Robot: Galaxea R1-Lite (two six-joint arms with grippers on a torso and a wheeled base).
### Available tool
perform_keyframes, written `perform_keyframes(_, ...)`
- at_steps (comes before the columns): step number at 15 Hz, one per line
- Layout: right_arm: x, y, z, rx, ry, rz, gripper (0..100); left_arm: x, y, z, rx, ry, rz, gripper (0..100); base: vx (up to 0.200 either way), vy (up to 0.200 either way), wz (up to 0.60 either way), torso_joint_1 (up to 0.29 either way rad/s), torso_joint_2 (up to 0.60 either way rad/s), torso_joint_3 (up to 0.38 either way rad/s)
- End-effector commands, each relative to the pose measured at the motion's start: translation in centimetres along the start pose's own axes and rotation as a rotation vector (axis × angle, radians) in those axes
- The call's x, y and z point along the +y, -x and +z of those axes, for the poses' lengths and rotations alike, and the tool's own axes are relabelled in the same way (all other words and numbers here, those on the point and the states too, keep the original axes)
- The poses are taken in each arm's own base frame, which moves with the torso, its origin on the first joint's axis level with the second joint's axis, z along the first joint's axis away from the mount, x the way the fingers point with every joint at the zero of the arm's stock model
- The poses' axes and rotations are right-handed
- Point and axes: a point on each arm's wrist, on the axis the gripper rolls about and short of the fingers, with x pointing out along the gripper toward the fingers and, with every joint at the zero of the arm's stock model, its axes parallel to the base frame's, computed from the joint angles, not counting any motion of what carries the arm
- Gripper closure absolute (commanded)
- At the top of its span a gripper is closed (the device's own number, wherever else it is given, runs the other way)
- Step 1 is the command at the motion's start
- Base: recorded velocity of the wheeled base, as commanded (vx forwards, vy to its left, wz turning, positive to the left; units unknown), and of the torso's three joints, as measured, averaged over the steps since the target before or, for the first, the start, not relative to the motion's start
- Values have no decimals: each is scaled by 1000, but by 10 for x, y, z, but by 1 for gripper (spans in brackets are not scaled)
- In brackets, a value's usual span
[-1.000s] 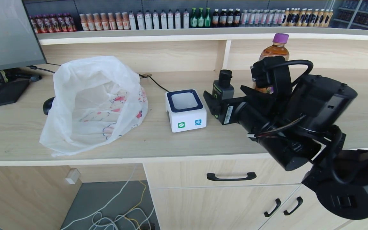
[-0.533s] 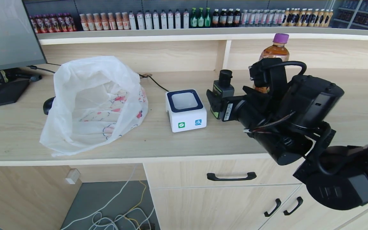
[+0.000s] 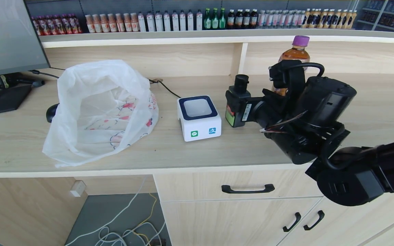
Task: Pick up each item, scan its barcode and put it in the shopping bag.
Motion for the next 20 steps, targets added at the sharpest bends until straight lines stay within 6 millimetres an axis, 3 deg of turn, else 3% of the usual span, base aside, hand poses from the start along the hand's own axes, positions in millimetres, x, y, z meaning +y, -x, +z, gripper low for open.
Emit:
perform_keyframes(1,1,-2,-3,6,5,15,0,0,0,0,-1,-1,0,0,0,0,0,0,0,0)
perform_keyframes(9,-4,-27,-4,-31,44,2,0,0,0,0,-1,-1,0,0,0,0,0,0,0,0)
perform_keyframes(20,-10,-47,-21,-21,60,9,0,0,0,0,-1,-1,0,0,0,0,0,0,0,0)
